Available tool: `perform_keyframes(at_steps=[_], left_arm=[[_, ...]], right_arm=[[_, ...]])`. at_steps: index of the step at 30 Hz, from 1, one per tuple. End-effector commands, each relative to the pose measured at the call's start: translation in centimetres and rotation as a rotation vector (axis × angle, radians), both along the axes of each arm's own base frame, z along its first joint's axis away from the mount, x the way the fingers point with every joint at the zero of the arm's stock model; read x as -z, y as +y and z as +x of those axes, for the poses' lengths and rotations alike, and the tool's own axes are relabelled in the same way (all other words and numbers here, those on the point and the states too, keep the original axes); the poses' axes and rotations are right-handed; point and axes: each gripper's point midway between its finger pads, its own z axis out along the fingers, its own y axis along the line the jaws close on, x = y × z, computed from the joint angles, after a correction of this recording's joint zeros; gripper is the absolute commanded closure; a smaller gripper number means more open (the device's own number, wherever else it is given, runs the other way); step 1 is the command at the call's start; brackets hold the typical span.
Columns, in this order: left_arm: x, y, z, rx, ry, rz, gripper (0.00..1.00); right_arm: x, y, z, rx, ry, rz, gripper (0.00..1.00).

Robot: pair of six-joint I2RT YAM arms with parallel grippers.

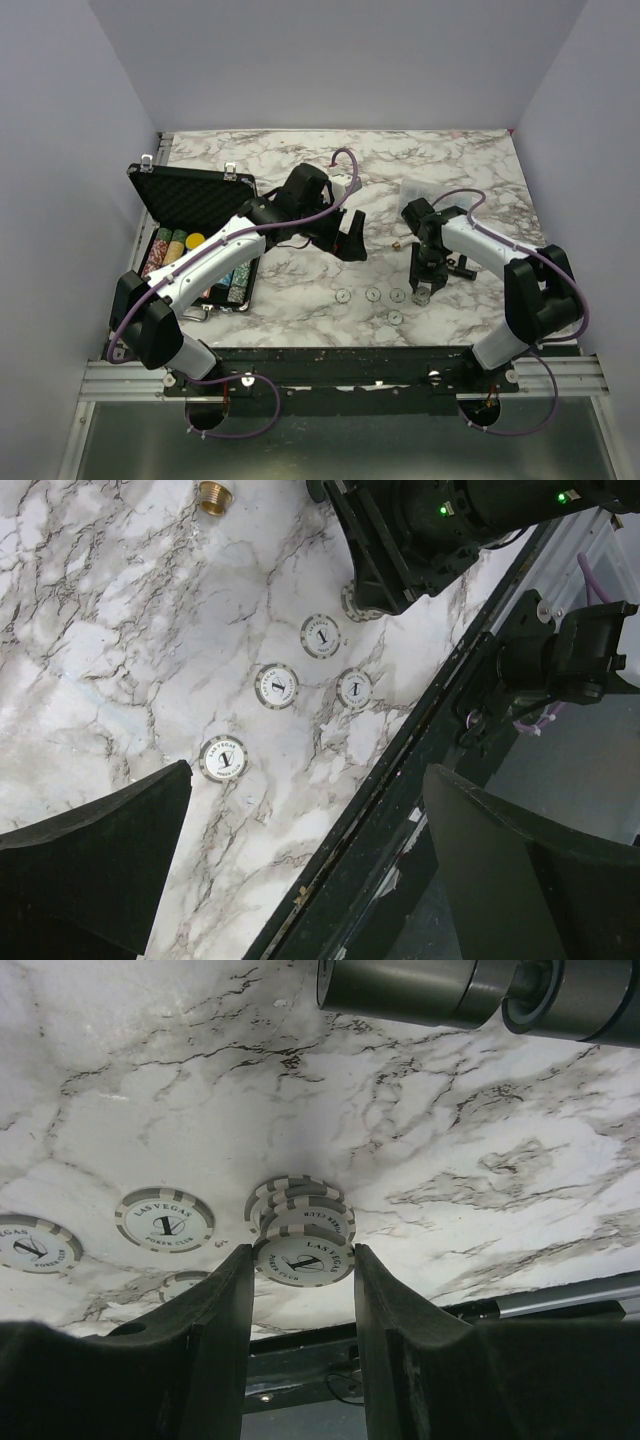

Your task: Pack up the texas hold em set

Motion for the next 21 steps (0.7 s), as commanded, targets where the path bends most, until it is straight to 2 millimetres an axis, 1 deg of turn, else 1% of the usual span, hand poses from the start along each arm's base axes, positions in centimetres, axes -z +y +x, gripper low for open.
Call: perform_keyframes(at_steps=[1,6,9,13,17,19,21], left_arm=[[-0.4,-0.2,-0.3,0.018,-0.009,-0.023,0.02],[-0.4,-0.2,-0.4,0.019,-0.009,-0.023,0.02],[-0.5,-0.2,-0.3,0.017,-0.013,-0.022,0.02],[-0.4,-0.1,-0.3,0.017,-0.011,-0.021,0.02],[-0.4,-0.2,-0.4,0.017,-0.011,-0.021,0.02],[-0.5,-0.2,-0.4,0.018,-0.012,-0.023,0.01],[-0.5,-0.2,-0.4,0.019,-0.009,-0.024,0.01]], right_arm=[[0.9,-0.1,-0.3,0.005,0.014,0.002,0.64],[1.4,0.0,-0.2,0.003,0.020,0.007,0.61],[1.5,0.0,-0.3,0.003,0.021,0.010,0.56],[1.2,0.1,-0.2,0.002,0.014,0.013,0.48],[0.4,-0.1,0.3,0.000,-0.009,0.001,0.44],[-0.4,0.0,0.9,-0.007,-0.033,0.002,0.42],[-1.2,0.5,1.8,-0.030,-0.059,0.025,0.42]])
